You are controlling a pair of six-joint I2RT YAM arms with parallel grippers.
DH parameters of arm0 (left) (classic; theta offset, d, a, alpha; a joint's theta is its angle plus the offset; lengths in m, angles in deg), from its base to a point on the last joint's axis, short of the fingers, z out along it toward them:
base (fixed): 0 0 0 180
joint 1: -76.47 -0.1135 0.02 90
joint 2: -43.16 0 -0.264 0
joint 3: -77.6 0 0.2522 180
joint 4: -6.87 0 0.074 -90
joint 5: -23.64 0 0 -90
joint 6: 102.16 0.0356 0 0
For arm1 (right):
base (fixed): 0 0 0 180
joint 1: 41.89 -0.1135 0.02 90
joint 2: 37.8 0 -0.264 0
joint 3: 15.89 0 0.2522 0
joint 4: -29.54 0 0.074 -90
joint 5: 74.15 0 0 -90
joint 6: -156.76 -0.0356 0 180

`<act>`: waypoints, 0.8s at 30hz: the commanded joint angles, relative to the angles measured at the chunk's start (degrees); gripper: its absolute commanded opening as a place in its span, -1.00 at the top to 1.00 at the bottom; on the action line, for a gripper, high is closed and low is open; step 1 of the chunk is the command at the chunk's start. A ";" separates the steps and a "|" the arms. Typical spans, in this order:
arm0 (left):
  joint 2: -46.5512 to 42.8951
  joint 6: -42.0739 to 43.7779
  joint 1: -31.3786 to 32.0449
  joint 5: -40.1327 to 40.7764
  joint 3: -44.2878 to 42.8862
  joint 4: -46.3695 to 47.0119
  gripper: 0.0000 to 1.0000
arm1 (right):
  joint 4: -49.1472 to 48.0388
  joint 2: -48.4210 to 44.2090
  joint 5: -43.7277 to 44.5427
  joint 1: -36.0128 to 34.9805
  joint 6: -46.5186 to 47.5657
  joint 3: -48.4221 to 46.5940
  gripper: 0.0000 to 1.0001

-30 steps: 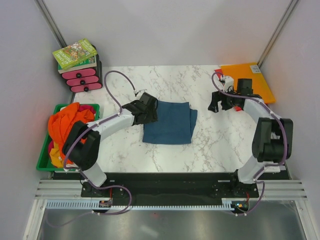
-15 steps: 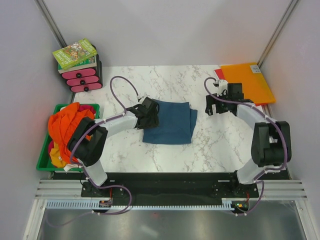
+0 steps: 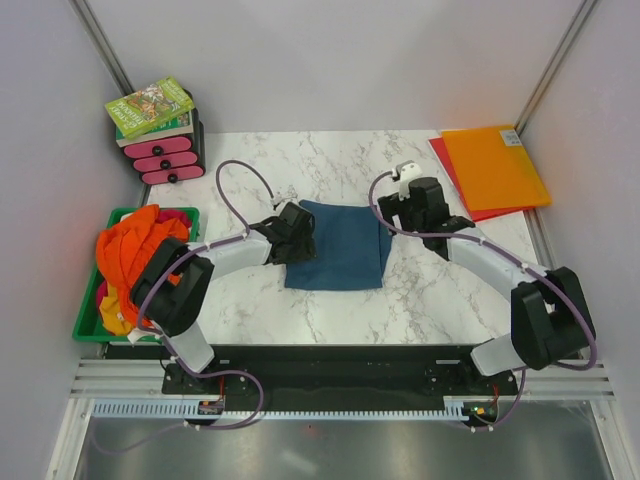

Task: Fold and stack the t-shirts
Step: Put the neatly folded tshirt into the corner of the board with the right arm

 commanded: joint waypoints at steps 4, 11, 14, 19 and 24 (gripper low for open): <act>-1.73 -1.93 -0.33 -2.91 1.80 0.28 -0.42 | 8.43 5.17 -21.05 7.63 3.23 -6.27 -0.96; -2.44 -2.45 -0.15 -3.17 2.42 0.28 -0.40 | -1.03 3.61 -5.95 3.69 -0.97 0.05 -0.72; -2.09 -2.81 -0.15 -3.35 2.50 0.28 -0.40 | -8.17 0.97 6.71 3.52 -7.19 2.52 0.04; -1.38 -3.42 0.11 -3.96 2.42 0.45 -0.39 | 3.06 5.09 2.70 3.60 -3.37 -4.94 -0.96; -0.94 -4.04 0.55 -4.75 2.24 1.41 -0.38 | 1.23 2.81 -9.85 4.39 -3.43 -1.87 -0.96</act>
